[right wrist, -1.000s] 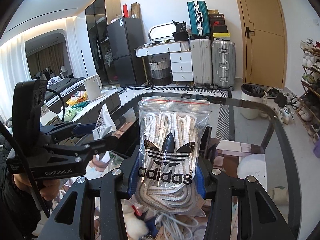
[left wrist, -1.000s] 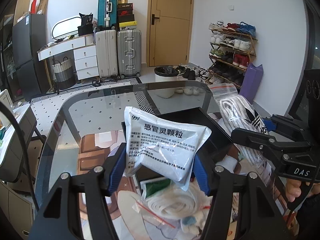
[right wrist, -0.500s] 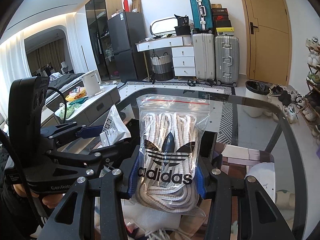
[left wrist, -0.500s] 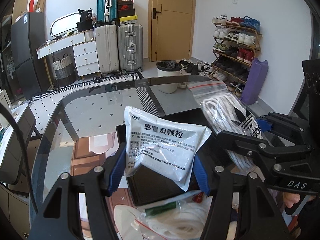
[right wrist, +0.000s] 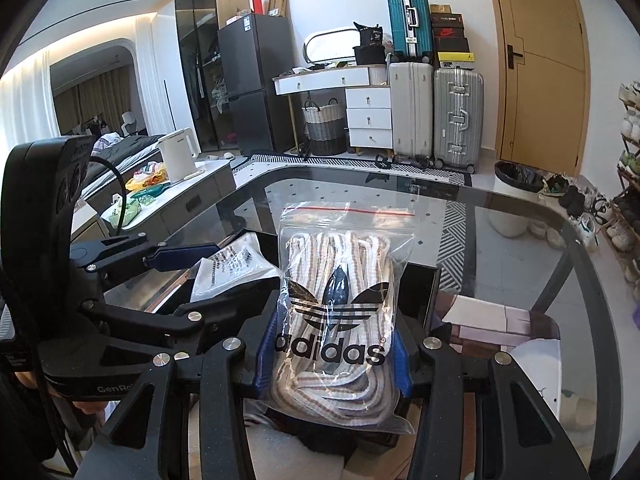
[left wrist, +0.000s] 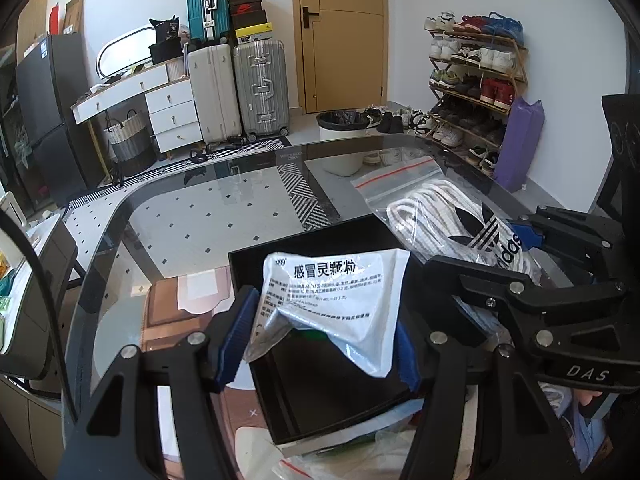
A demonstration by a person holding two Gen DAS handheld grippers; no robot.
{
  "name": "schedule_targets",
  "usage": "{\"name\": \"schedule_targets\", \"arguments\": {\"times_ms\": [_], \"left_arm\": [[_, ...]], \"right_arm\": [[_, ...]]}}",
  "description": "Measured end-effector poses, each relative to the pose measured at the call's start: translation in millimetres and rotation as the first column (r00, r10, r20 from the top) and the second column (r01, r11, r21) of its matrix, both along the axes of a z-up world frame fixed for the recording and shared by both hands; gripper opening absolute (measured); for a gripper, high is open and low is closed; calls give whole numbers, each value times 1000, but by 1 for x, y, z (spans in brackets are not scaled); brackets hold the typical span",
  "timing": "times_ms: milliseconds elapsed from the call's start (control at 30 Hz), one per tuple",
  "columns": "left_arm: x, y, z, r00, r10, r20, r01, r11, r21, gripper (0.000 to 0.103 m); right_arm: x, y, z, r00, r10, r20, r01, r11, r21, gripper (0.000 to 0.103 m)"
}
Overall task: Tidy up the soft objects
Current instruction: 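Carry both items over the black box and release them inside, then move both grippers back toward the remaining items on the mat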
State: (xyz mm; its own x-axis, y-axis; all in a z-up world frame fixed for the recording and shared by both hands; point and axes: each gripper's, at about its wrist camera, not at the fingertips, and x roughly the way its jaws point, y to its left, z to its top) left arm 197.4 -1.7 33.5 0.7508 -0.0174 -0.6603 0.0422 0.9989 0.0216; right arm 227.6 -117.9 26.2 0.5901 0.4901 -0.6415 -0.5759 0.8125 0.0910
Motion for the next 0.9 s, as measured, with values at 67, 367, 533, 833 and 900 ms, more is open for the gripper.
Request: {"name": "schedule_targets", "arguments": {"times_ms": [67,367,533,833,900], "left_arm": [[1,0,-1,1000,-1,3,1,1000,6,61],[2,2,-3,1000,-7,-10,8,1000,9,62],[0,3,-2,999,-40,-20,40,999,-22,73],[-13,6,8,999,-40,21,41,999,-36,92],[-17,10,9,1000,-23,20,25,998,-55,99]], "right_arm": [[1,0,-1,1000,0,-3,0,1000,3,46],[5,1,1,1000,-2,12,1,999,40,46],[4,3,8,999,10,39,-12,999,32,53],[-8,-22,19,999,-20,50,17,999,46,91],[-13,-29,19,999,-28,45,26,998,50,97]]}}
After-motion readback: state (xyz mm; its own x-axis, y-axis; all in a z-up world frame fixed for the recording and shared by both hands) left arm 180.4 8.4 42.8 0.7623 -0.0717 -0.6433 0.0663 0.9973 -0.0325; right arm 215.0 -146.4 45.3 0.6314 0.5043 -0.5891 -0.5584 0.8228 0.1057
